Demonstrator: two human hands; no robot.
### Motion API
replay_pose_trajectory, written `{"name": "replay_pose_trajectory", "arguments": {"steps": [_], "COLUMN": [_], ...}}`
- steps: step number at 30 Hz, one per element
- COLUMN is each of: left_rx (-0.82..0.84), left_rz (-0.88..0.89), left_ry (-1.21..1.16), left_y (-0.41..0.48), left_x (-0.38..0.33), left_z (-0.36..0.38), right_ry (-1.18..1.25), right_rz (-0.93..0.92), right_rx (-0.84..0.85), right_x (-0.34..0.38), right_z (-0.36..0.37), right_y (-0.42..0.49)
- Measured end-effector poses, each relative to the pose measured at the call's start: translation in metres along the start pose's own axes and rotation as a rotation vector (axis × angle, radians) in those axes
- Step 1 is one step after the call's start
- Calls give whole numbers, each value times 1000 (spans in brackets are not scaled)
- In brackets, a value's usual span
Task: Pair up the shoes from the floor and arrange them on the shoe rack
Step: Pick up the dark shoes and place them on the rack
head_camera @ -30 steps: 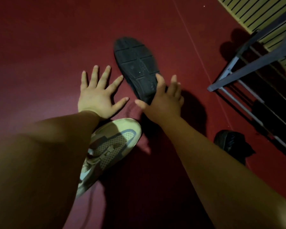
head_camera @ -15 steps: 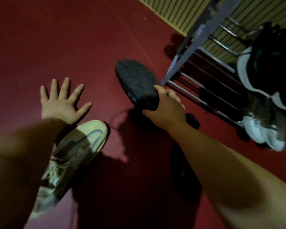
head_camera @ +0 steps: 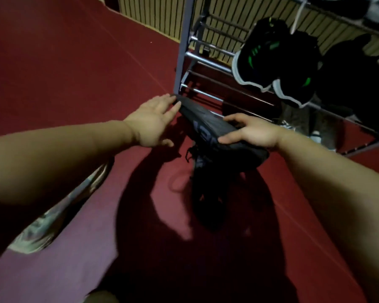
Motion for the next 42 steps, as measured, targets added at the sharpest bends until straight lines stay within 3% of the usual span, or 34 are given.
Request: {"name": "replay_pose_trajectory", "arguments": {"steps": [5,9,13,16,20,22,25,28,30,32,34,36,38,40,42], "left_rx": [-252,-210,-157,-169,22,63,109,216,379,509,527,478,295,174,183], "left_rz": [66,249,132,36,-181,-261,-321,-395,-436,-464,-434,-314,-242,-296,-437], "left_ry": [-23,-26,-76,-148,-294,-424,-581,-1008,-1231,-1303,-1167,-762,-445,-396,-399], "left_y": [16,26,34,36,39,41,44,40,33,25,21,25,28,21,5], "left_x": [-55,-111,-137,-149,-135,-126,-118,-133,-157,-177,-186,-177,-165,-151,-138], "left_z": [-63,-70,-58,-46,-1,12,20,35,52,74,89,93,80,73,86], "right_ry": [238,200,162,-25,-241,-119,336,747,756,735,679,554,343,139,111], "right_rz": [-6,38,54,60,148,214,339,370,309,286,283,290,313,325,316], "right_rx": [186,284,313,125,-273,-408,-458,-231,-55,-56,-139,-136,-111,-115,-124], "right_x": [-30,-60,-83,-106,-141,-163,-204,-206,-189,-180,-179,-178,-185,-190,-194], "right_z": [-21,-25,-27,-45,-83,-86,-59,-7,26,47,53,56,56,55,58], "right_y": [-35,-55,-74,-69,-67,-73,-76,-74,-67,-60,-53,-52,-47,-42,-37]}}
Point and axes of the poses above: each hand's wrist, its own y-axis towards the middle knuckle, its own z-axis out of the palm, x = y × z, the point moved 9 cm from there along y, towards the middle knuckle, and after that the axes turned 2 degrees about -y, right-handed, at the moved point
